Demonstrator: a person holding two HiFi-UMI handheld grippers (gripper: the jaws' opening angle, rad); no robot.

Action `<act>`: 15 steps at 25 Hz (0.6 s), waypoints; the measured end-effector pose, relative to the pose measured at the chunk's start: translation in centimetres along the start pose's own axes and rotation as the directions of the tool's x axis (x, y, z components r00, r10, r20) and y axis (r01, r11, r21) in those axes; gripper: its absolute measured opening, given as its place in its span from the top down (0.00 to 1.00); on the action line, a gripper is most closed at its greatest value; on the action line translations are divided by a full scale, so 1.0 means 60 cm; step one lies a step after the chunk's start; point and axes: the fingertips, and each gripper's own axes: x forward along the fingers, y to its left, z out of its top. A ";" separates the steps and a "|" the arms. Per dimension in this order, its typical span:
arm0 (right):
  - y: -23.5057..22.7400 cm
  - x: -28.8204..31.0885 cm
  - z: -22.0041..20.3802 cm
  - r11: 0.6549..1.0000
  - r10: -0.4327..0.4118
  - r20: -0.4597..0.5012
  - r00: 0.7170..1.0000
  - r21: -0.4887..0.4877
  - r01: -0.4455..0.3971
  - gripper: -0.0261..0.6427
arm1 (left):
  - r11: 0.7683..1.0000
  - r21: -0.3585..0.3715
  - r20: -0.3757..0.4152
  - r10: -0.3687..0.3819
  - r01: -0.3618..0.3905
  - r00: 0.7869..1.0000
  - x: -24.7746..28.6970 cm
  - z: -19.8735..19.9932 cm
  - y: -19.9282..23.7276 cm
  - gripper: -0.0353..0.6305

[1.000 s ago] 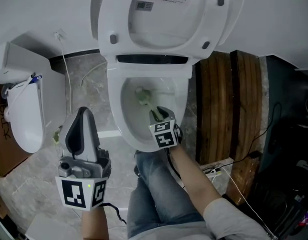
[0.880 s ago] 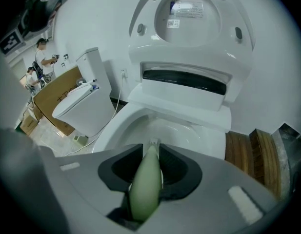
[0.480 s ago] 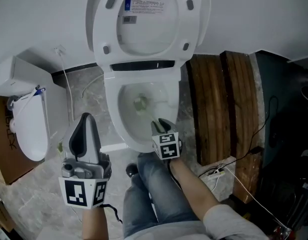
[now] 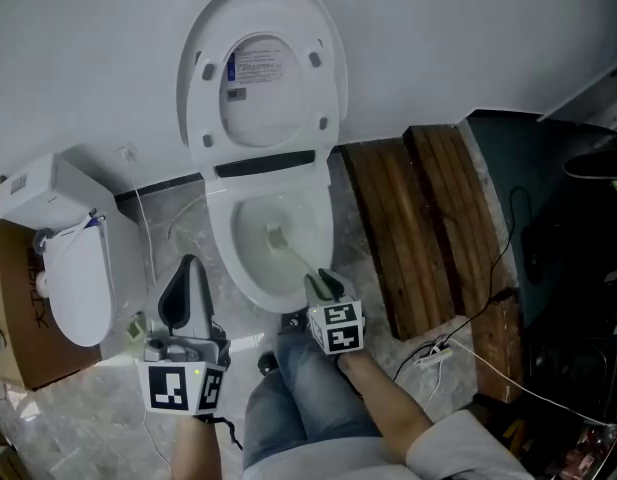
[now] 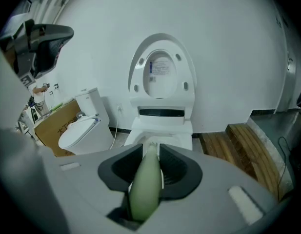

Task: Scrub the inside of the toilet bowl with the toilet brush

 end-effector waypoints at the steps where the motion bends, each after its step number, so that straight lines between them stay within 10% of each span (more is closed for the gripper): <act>1: 0.002 -0.017 0.006 1.000 -0.005 0.014 1.000 0.007 0.005 0.80 | 1.000 0.004 0.001 -0.004 0.004 1.000 -0.009 0.008 -0.006 0.94; 15: 0.023 -0.214 0.127 0.998 -0.053 0.227 0.972 0.057 0.041 0.80 | 0.999 0.027 0.065 -0.021 0.019 0.998 -0.091 0.133 -0.060 0.94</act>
